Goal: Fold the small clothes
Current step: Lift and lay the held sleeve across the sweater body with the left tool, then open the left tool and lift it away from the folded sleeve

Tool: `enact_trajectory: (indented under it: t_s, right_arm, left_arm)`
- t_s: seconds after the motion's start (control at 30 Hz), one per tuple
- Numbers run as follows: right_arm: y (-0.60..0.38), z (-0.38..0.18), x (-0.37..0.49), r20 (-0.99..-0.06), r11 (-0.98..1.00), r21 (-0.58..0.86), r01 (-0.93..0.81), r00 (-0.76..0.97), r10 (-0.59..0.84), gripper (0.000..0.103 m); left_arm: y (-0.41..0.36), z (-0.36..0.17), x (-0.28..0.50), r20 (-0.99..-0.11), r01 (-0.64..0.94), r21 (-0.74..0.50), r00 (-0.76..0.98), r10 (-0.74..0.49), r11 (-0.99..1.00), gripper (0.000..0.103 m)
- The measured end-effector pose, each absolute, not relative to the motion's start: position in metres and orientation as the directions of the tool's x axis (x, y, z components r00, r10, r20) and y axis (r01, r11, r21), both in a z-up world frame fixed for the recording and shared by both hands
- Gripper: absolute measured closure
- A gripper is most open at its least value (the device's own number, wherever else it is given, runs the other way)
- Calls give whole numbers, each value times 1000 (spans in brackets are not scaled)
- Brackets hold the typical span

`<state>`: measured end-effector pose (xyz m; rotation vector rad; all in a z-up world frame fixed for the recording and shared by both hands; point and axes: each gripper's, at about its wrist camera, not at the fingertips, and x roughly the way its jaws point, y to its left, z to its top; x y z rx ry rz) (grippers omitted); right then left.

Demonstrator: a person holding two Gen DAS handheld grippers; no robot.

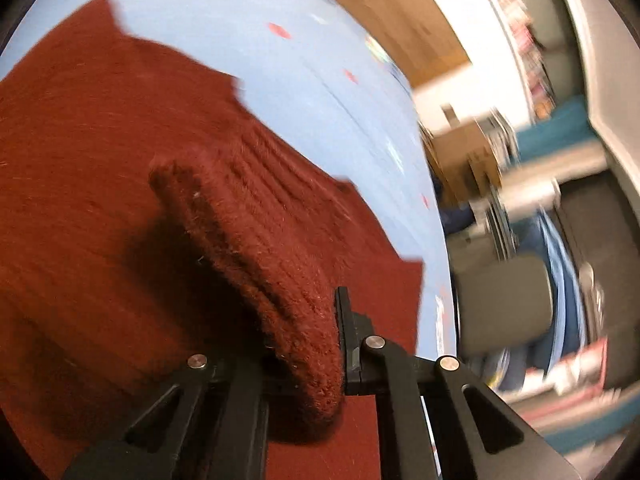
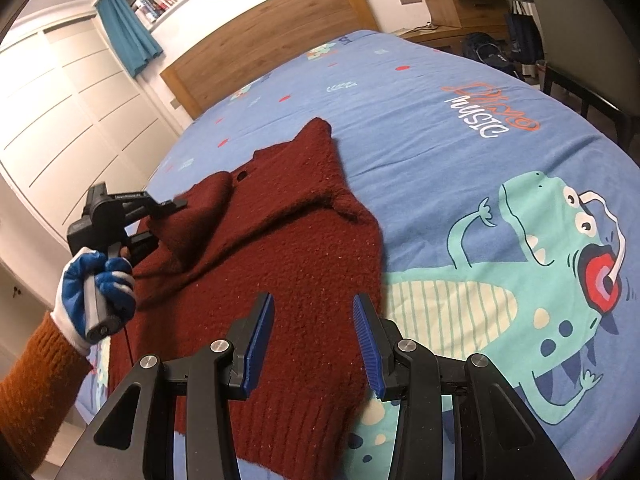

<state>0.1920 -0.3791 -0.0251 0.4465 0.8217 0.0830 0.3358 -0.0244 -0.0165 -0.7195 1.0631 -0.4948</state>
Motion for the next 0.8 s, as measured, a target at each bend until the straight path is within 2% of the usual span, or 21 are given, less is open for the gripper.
enact_trajectory:
  t_s: [0.17, 0.23, 0.3, 0.4, 0.57, 0.7, 0.77, 0.8]
  right_arm:
    - [-375, -23, 193, -688, 908, 409, 92, 684, 241, 61]
    - [-375, -23, 193, -689, 908, 409, 93, 684, 240, 61]
    - [-375, -23, 193, -689, 906, 411, 98, 684, 239, 61]
    - [-376, -23, 193, -690, 906, 411, 102, 684, 236, 61]
    - [-377, -23, 192, -690, 906, 410, 105, 685, 232, 61]
    - [-377, -23, 190, -690, 906, 409, 109, 687, 229, 61]
    - [-378, -23, 190, -691, 907, 406, 110, 687, 225, 61]
    - [-379, -23, 189, -691, 907, 405, 113, 687, 223, 61]
  left_arm:
    - [-81, -14, 321, -649, 154, -686, 313, -694, 711, 95]
    - [-94, -14, 316, -670, 187, -662, 285, -685, 726, 86]
    - [-109, -15, 310, -676, 220, -662, 240, -697, 717, 65]
    - [-126, -13, 301, -690, 287, -639, 197, -697, 714, 57]
    - [-140, 1, 284, -686, 399, -606, 177, -706, 689, 53]
    - [-147, 3, 284, -682, 424, -575, 224, -696, 700, 53]
    - [-147, 4, 288, -697, 411, -525, 295, -653, 745, 53]
    - [-148, 1, 289, -722, 406, -461, 346, -599, 789, 53]
